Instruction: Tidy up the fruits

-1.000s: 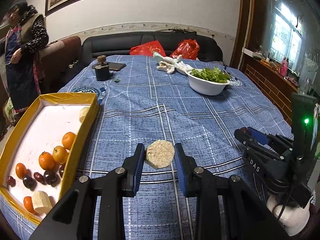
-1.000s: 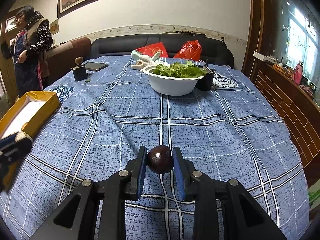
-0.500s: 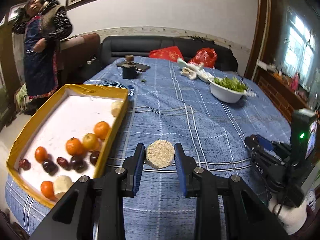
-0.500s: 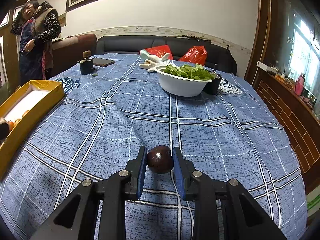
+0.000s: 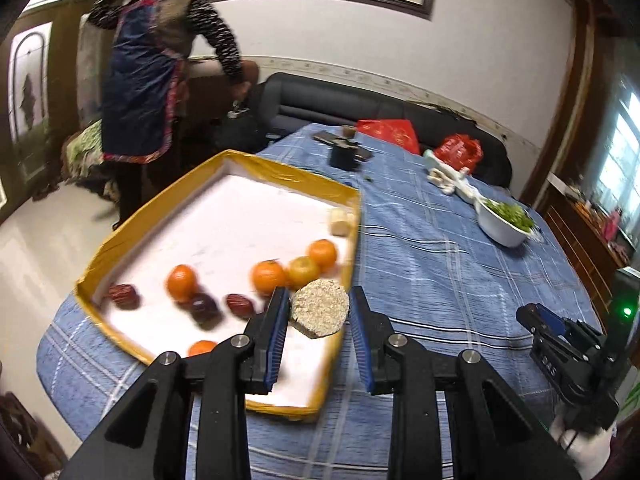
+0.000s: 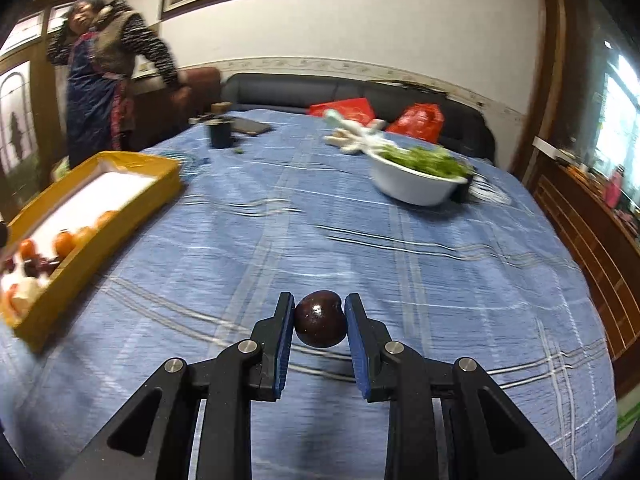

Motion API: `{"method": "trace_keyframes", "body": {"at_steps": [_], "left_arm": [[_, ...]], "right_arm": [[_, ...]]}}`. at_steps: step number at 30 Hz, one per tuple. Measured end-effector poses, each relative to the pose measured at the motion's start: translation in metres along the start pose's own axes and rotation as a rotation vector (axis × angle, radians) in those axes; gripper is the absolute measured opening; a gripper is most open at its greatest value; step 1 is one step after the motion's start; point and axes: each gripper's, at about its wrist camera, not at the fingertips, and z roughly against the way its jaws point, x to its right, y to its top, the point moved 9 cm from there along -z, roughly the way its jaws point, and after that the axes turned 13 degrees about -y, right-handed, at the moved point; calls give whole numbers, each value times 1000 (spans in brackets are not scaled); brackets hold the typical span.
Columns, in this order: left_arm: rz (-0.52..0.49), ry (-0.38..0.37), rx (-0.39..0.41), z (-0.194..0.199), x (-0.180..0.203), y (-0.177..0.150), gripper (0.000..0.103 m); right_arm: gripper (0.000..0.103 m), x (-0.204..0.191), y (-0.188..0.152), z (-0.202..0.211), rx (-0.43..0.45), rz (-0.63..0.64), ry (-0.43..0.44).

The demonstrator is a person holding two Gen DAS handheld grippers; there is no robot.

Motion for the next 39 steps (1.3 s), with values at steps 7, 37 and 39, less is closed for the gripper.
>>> {"method": "trace_keyframes", "body": {"at_steps": [7, 37, 39], "left_arm": [[108, 62, 59, 29, -74, 9, 29], [184, 100, 59, 14, -149, 14, 78], [184, 104, 58, 17, -147, 13, 79]], "right_arm": [[30, -81, 25, 39, 52, 94, 153], [56, -259, 21, 30, -82, 235, 457], [57, -256, 23, 34, -67, 221, 456]]}}
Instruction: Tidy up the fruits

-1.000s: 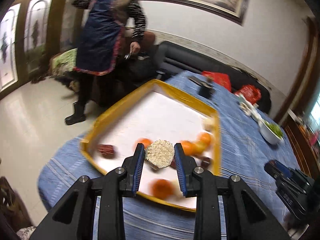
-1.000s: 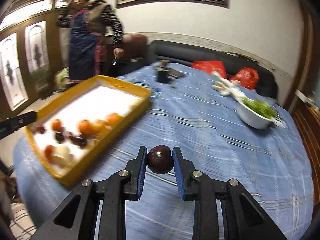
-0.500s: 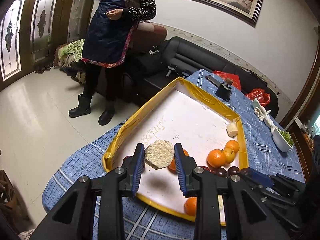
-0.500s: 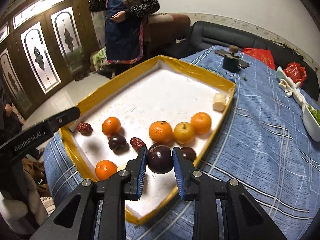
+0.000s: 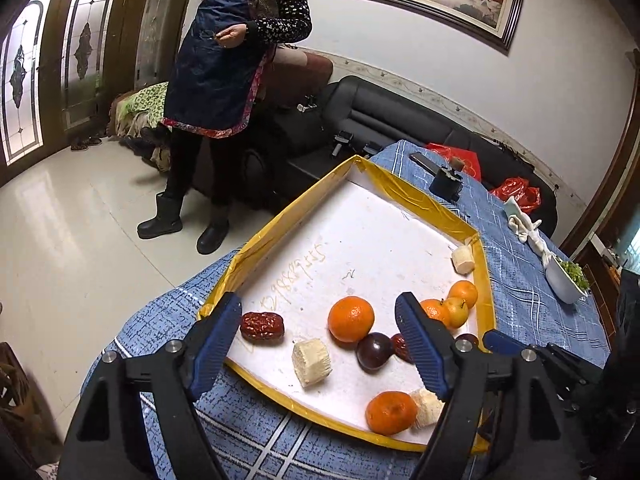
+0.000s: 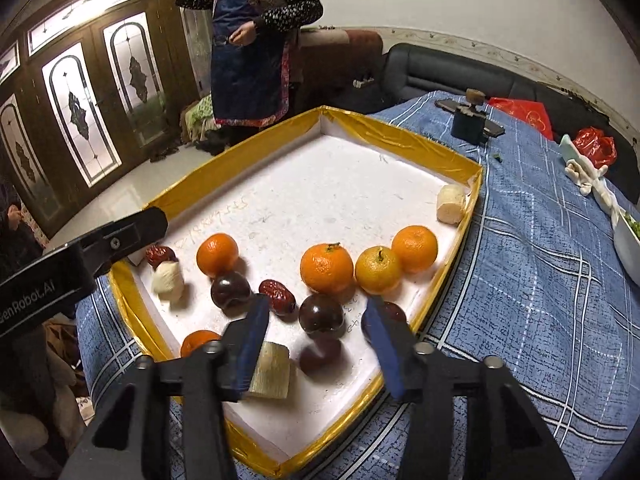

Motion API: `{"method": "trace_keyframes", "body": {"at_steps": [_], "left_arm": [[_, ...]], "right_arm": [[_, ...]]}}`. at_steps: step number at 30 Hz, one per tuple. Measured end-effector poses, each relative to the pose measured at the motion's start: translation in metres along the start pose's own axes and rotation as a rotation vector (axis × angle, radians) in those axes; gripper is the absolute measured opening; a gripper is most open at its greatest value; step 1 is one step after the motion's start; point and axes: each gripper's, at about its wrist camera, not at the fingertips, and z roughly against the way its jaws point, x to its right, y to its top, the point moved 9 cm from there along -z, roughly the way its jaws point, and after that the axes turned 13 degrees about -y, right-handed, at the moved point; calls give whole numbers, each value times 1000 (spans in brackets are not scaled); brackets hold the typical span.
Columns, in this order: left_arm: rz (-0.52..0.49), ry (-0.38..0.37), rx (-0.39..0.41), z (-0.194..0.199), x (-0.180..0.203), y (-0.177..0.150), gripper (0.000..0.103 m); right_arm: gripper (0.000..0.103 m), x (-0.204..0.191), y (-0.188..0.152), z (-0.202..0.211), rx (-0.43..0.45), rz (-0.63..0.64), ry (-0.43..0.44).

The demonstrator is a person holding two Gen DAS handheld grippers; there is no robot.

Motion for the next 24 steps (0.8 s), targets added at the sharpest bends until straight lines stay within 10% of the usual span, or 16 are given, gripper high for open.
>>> {"method": "trace_keyframes", "body": {"at_steps": [14, 24], "left_arm": [[-247, 187, 148, 47, 79, -3, 102], [-348, 170, 112, 42, 140, -26, 103]], "right_arm": [[63, 49, -35, 59, 77, -173, -29], [67, 95, -68, 85, 80, -290, -60]]}}
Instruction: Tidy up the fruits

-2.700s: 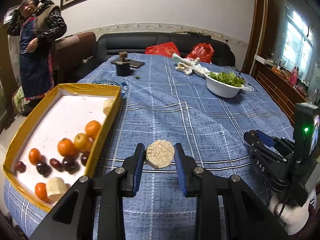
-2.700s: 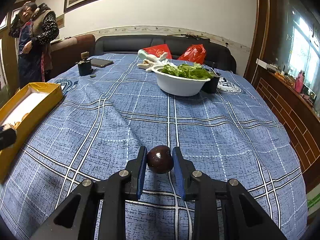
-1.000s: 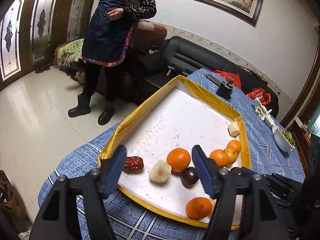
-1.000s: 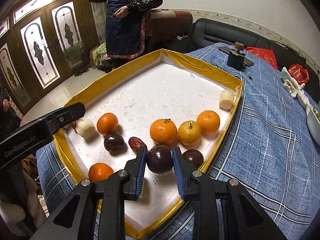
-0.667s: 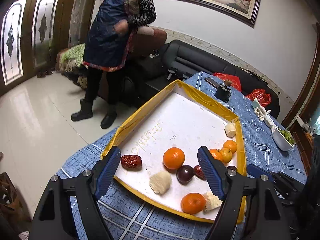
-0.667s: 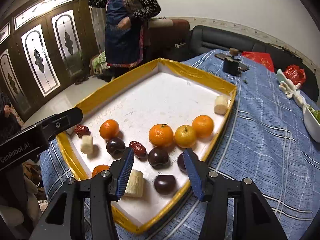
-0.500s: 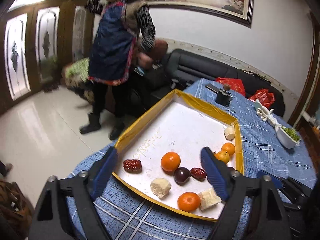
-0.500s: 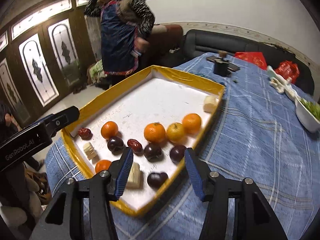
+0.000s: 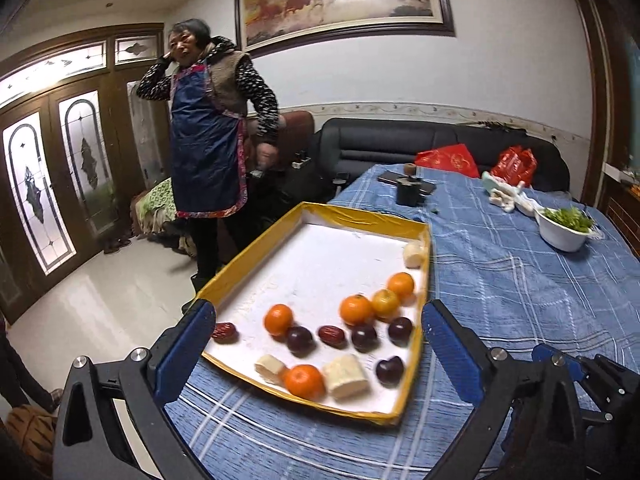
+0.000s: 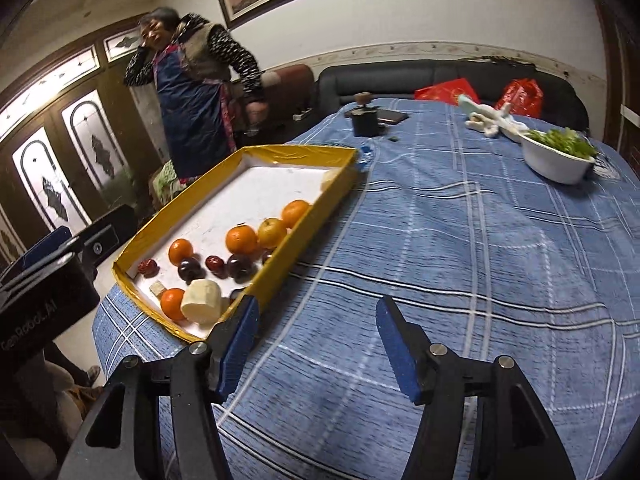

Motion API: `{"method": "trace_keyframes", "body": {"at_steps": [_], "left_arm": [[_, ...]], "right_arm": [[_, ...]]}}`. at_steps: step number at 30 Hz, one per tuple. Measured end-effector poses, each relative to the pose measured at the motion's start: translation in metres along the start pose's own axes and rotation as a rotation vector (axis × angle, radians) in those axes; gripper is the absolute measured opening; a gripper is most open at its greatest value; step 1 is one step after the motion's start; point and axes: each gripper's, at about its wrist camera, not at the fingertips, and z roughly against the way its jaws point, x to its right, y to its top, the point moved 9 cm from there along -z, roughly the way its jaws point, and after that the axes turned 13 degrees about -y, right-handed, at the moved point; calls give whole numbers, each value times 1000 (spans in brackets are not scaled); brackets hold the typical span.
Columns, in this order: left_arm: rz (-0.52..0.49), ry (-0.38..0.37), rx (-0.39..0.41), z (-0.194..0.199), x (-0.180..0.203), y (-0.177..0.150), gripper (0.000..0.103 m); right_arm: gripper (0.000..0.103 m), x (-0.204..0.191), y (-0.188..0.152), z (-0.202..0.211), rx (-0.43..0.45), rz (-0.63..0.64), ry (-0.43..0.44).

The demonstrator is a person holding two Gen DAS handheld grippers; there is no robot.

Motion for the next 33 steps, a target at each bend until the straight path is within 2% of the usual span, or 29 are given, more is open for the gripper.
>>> {"method": "trace_keyframes", "body": {"at_steps": [11, 33], "left_arm": [[-38, -45, -66, -4, 34, -12, 103], [-29, -59, -104, -17, 36, -21, 103]], "right_arm": [[70, 27, -7, 12, 13, -46, -10], [72, 32, -12, 1, -14, -47, -17]]}}
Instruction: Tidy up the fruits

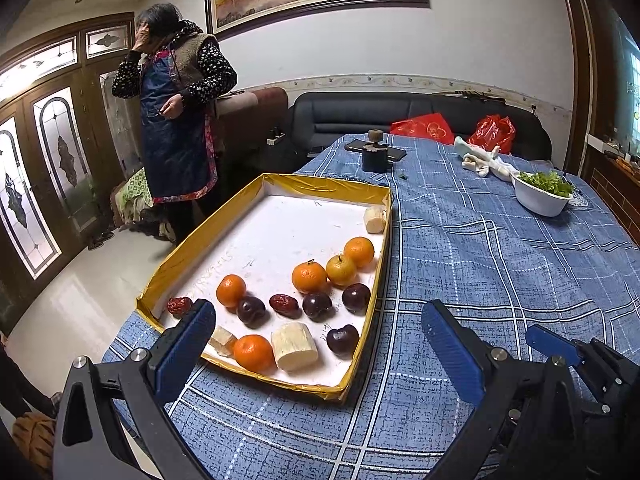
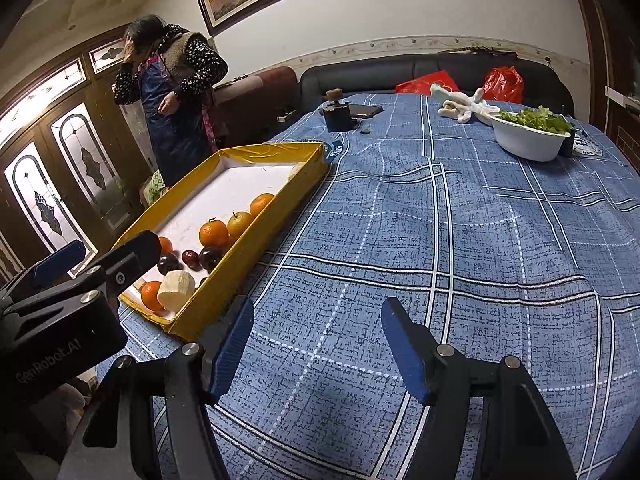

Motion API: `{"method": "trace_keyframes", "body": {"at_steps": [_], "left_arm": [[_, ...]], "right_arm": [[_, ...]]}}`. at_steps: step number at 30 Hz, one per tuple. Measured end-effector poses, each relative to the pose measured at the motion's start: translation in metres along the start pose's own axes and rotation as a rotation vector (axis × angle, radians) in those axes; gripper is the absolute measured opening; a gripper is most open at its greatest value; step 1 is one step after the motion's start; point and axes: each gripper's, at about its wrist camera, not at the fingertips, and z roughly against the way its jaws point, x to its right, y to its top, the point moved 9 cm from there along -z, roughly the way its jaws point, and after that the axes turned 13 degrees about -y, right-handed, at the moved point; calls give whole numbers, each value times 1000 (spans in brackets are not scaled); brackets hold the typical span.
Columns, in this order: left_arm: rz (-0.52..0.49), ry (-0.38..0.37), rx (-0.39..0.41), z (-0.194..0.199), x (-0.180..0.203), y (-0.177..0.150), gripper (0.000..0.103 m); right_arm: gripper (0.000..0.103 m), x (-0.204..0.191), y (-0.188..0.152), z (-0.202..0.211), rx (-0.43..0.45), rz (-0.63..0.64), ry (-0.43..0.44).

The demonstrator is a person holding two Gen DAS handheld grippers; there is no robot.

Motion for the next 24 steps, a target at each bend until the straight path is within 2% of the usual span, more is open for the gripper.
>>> {"method": "trace_keyframes", "body": {"at_steps": [15, 19, 24], "left_arm": [[11, 3, 16, 4, -3, 1, 103], [28, 29, 82, 20, -8, 8, 103], [73, 119, 272, 66, -24, 22, 103]], "right_arm": [[72, -2, -3, -2, -5, 8, -3], [73, -3, -5, 1, 0, 10, -5], [73, -5, -5, 8, 15, 22, -8]]}}
